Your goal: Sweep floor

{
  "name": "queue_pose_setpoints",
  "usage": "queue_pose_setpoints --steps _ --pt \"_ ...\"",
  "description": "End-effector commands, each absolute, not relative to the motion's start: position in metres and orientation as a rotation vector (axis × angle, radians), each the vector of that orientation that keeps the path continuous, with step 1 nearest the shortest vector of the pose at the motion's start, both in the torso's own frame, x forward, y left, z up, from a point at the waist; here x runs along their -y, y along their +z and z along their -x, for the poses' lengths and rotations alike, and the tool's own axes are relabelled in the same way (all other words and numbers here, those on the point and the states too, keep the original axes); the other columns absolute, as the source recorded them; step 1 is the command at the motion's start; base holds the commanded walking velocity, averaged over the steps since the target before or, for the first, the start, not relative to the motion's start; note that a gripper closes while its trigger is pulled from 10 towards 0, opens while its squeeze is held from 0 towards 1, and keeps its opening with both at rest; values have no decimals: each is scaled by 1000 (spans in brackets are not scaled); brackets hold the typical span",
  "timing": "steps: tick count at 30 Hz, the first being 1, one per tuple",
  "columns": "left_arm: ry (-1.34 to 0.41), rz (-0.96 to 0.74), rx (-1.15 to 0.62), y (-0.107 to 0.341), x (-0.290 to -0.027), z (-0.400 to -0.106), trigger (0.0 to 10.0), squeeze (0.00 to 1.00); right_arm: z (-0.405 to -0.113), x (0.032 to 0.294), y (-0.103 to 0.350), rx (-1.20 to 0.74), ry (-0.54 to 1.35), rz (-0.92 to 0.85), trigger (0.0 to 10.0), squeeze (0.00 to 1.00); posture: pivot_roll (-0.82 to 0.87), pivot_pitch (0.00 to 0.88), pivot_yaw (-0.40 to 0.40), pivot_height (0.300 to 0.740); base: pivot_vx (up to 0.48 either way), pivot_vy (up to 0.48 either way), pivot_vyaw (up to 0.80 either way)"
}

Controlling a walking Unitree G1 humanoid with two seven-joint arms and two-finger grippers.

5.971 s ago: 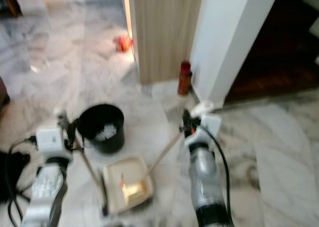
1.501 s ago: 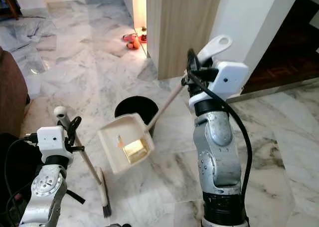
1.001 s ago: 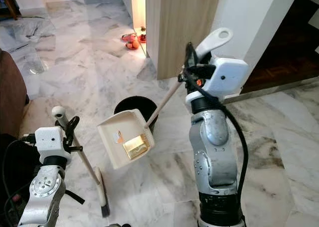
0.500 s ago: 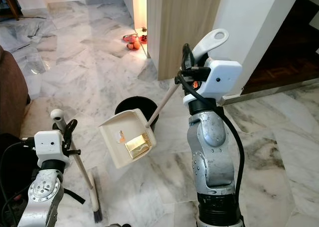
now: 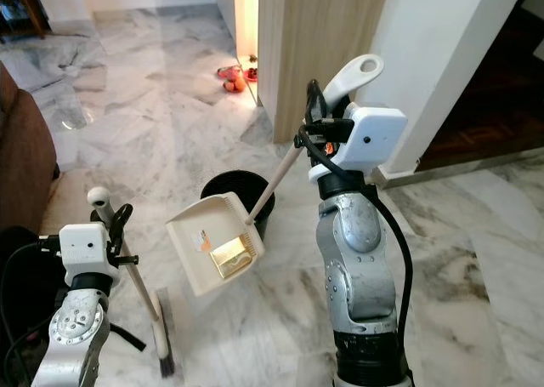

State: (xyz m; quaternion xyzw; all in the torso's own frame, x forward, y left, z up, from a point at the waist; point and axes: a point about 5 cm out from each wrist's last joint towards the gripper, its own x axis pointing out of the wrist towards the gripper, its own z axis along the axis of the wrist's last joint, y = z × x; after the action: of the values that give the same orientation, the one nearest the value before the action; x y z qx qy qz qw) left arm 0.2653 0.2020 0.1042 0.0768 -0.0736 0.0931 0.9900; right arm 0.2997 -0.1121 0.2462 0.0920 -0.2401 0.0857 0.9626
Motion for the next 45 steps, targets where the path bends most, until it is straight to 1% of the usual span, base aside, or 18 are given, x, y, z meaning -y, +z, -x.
queue_pose_setpoints --steps 1,17,23,45 --pt "188 -171 200 114 -201 -266 10000 0 -297 111 257 547 190 -206 10000 0 120 65 -36 740 262 0 0" --pt "193 -176 198 114 -201 -266 10000 0 -296 110 258 553 200 -197 10000 0 119 66 -38 740 293 0 0" --pt "197 -175 202 114 -201 -266 10000 0 -296 109 259 560 207 -195 10000 0 121 65 -40 740 300 0 596" --pt "201 -175 208 115 -201 -266 10000 0 -296 108 262 572 212 -220 10000 0 120 65 -41 740 300 0 0"
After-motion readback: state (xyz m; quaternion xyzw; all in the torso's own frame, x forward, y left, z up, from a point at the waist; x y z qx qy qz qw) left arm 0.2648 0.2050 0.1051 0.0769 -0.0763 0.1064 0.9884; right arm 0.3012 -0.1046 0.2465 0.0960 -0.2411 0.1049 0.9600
